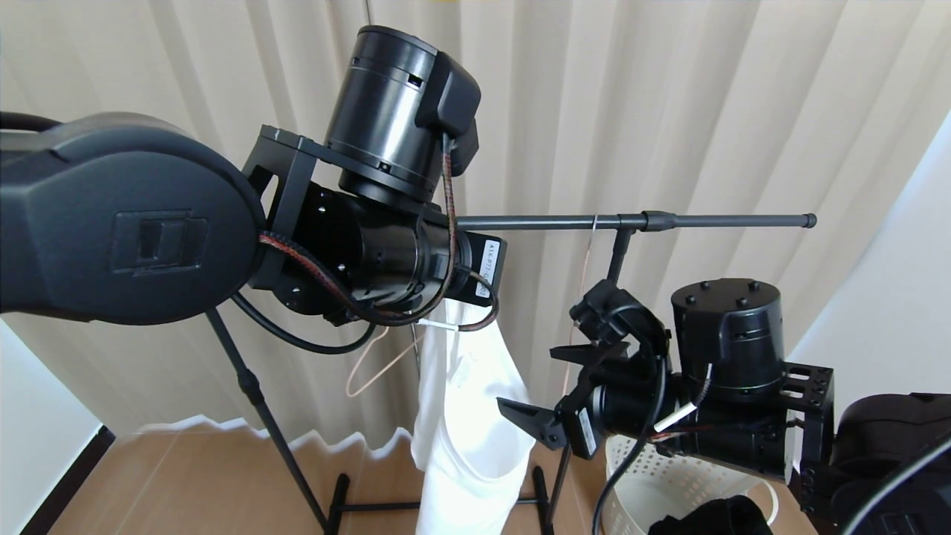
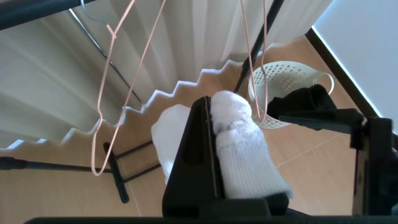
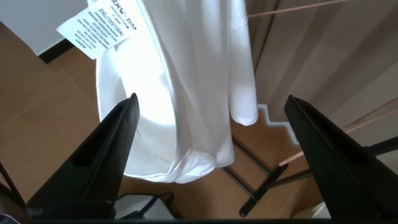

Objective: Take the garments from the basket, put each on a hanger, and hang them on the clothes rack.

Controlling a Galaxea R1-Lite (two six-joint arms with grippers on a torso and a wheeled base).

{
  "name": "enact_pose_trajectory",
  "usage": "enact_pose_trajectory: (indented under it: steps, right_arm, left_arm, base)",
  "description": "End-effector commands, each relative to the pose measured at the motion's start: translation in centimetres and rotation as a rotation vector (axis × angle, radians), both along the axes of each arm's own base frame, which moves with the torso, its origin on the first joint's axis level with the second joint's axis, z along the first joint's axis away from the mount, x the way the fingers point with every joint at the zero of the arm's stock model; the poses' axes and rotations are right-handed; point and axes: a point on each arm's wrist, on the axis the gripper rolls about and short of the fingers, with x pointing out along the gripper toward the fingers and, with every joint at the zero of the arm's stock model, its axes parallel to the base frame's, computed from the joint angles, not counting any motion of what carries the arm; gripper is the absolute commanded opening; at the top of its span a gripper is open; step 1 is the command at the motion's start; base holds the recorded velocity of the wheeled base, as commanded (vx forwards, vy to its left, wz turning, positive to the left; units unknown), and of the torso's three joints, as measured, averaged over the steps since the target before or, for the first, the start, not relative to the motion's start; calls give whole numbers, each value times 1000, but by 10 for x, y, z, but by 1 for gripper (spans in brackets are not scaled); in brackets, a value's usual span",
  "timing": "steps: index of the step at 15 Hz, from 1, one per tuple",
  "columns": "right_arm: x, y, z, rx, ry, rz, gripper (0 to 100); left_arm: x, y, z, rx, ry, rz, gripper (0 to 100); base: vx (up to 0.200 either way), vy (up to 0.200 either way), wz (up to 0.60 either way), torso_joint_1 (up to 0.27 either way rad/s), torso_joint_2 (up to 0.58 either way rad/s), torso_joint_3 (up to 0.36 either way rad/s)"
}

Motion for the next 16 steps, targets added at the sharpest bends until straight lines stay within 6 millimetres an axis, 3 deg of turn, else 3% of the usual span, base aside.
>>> enact_pose_trajectory:
  steps: [1,8,9,16]
  right_arm:
    - [6,8,-13,-20,22,5,100]
    - [13,11,-21,-22,-1,-29,100]
    - [14,10,-20,-19,-4,-34,0]
    - [38,-20,-1,18,-54,-154,0]
  left_arm:
    - [0,0,1,-1,-2,0,0]
    - [0,1,2,-2,-7,3,0]
    - [-1,1,2,-3,-5,2,0]
    - [-4,6,-1,8,11,6,0]
  base:
    - [0,0,0,0,0,0]
    - [0,0,0,0,0,0]
    - [0,0,0,0,0,0]
    - [0,0,0,0,0,0]
